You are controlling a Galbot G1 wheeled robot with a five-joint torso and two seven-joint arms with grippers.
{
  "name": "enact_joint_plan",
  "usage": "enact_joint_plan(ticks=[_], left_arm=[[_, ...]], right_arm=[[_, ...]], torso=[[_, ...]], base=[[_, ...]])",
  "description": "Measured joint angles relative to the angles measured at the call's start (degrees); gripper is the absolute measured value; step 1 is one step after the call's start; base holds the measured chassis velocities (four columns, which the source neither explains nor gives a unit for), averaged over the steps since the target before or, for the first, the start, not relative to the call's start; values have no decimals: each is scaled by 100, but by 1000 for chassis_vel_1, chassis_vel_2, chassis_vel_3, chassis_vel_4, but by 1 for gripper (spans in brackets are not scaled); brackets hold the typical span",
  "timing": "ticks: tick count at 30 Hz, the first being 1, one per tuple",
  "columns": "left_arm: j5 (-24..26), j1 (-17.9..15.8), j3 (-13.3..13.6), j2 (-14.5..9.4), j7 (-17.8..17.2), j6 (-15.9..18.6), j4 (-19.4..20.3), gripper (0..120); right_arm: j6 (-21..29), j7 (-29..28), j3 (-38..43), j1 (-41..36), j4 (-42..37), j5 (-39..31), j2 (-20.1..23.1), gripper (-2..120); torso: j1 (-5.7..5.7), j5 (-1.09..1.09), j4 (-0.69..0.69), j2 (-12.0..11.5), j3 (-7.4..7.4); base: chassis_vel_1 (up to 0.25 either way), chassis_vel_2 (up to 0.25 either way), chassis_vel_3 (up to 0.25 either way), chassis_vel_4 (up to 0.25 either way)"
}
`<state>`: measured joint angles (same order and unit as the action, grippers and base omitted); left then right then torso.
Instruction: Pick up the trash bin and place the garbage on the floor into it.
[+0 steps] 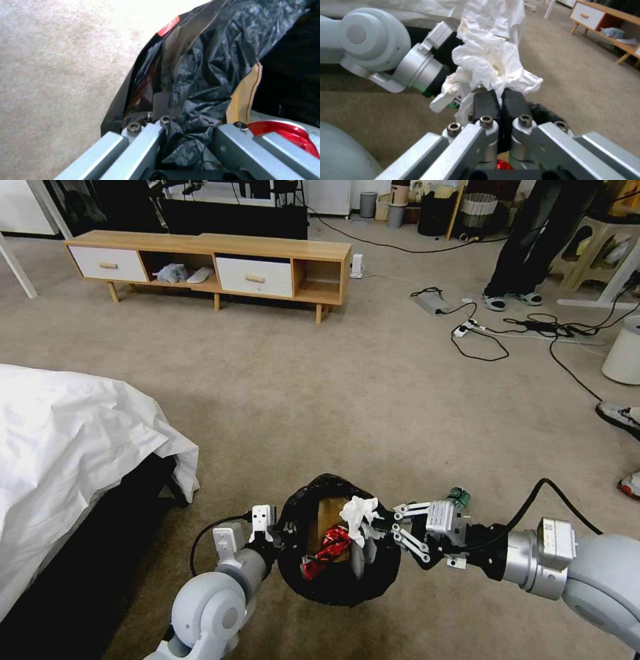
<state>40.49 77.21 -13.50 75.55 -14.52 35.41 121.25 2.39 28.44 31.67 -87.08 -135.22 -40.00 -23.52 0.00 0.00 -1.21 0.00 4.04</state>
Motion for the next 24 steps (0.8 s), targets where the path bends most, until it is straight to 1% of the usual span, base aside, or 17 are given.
enact_joint_plan(ticks=[2,8,12,17,24], left_arm=[[0,-23,101,22,-32,16,0,0],[3,22,197,-25,-30,18,28,0],[32,20,210,-52,-27,18,64,0],[111,83,228,-177,-4,18,171,0],[169,142,251,-208,9,19,264,0]], right_arm=[[29,11,-47,19,33,12,-23,0],[81,54,-81,7,94,19,-47,0],[80,90,-115,4,150,79,-82,0],[58,119,-198,-22,269,270,-180,0],[26,130,-288,-7,391,423,-257,0]], torso=[[0,0,0,0,0],[0,0,0,0,0],[0,0,0,0,0],[0,0,1,0,0],[0,0,1,0,0]], base=[[0,0,0,0],[0,0,0,0],[0,0,0,0],[0,0,0,0],[0,0,0,0]])
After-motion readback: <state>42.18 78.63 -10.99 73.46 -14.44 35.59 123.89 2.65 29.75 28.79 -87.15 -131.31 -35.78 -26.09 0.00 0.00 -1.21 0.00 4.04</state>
